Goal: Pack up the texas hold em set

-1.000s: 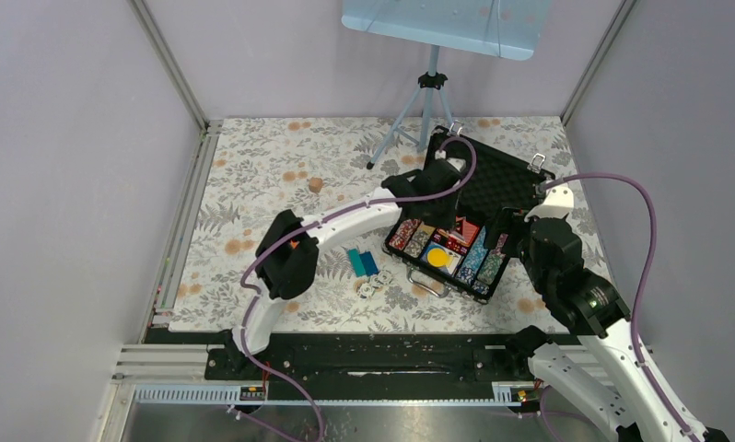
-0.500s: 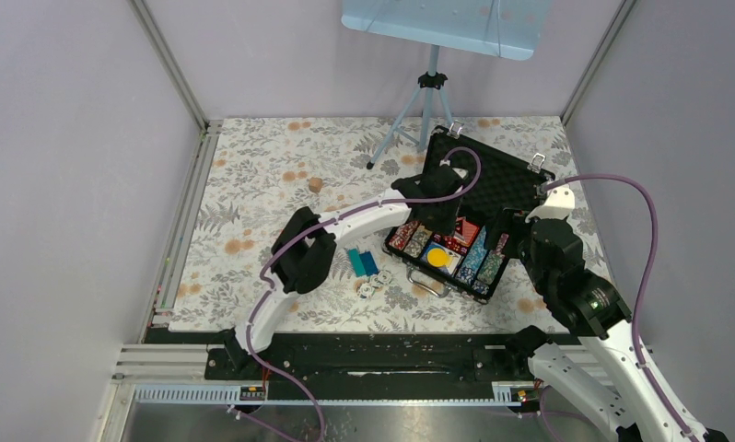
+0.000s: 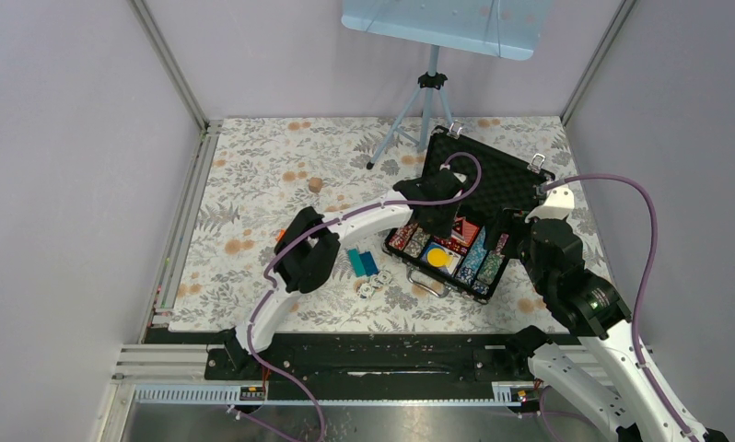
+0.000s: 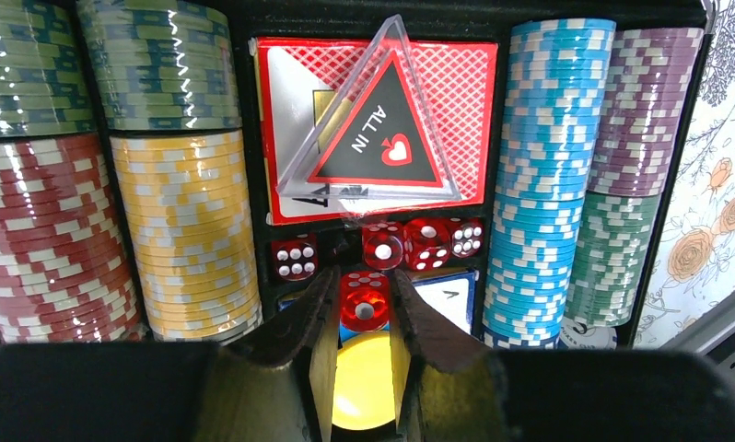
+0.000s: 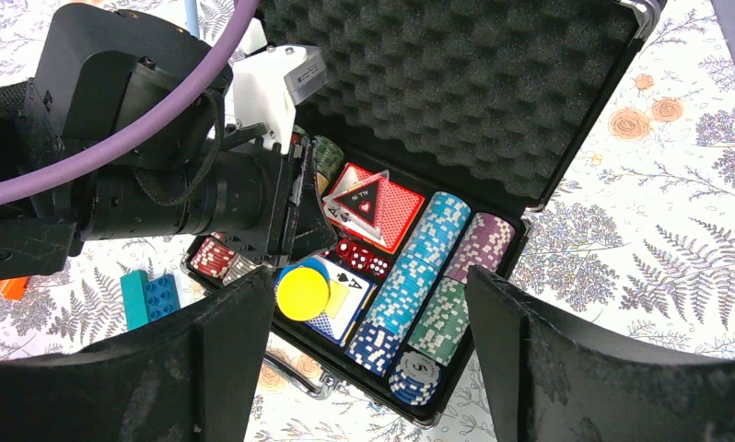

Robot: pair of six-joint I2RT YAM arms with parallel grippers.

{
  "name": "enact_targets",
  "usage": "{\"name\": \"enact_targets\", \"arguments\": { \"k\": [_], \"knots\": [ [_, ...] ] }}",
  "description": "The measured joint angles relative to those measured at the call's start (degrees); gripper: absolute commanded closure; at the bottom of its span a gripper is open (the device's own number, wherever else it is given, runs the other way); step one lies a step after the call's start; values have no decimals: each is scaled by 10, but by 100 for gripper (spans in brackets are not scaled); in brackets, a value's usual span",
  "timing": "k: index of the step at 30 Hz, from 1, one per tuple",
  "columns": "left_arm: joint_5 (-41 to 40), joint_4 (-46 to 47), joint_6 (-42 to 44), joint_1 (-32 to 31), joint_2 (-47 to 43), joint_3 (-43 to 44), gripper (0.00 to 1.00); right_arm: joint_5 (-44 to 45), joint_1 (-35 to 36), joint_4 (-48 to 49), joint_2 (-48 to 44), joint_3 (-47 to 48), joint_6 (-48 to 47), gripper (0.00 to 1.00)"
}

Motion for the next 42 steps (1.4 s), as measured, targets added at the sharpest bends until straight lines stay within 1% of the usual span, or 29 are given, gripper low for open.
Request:
{"name": "enact_targets", "arguments": {
  "k": [18,23,31,38,42],
  "knots": [
    [-6,26,3,7,19,0,93,-1,0,-3,0,0,0,18],
    [-9,35,5,8,21,0,91,-2,0,-4,0,0,0,18],
    [-8,38,5,9,22,0,81,-2,0,-4,0,0,1,18],
    [-7,40,11,9,22,-1,63,-2,0,-4,2,0,1,18],
    [-5,45,12,8,22,-3,61,-2,0,-5,4,0,1,18]
  ]
}}
